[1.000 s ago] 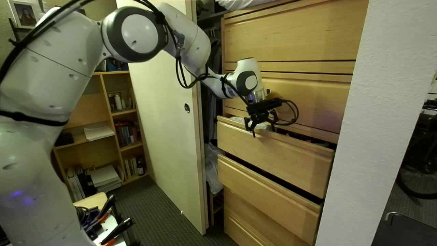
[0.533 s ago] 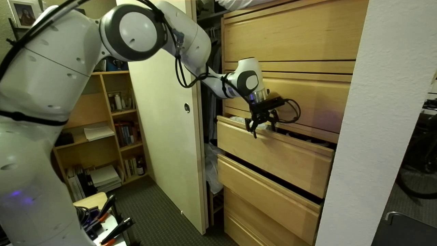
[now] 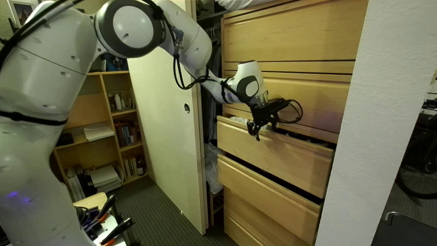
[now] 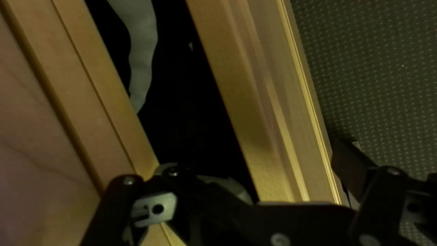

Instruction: Open the middle drawer of the cabinet.

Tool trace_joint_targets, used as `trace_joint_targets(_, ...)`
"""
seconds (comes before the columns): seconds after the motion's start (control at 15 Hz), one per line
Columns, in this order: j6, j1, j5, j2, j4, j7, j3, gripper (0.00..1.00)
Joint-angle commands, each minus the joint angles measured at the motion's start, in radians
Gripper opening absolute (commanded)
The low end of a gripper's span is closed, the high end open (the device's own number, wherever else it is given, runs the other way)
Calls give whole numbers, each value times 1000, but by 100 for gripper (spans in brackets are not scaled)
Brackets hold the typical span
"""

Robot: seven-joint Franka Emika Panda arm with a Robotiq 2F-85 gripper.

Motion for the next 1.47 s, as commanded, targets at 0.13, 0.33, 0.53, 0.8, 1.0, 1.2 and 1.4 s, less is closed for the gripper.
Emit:
trace_joint_targets(0.13,82,-48,73,15,-53,-215,63,100)
trace_joint_targets(0.33,95,-56,97,27,-75,-314,90,100)
trace_joint_targets(0.53,78,-59,127,4,-99,-374,97,100)
trace_joint_targets(0.8,69,-41,123,-36,-133,-335,55,100)
trace_joint_targets(1.0,66,-25,122,-67,-150,-256,10,100)
trace_joint_targets(1.2,64,-2,95,-92,-163,-165,-46,100)
trace_joint_targets(1.4,51,23,59,-120,-178,-90,-98,100)
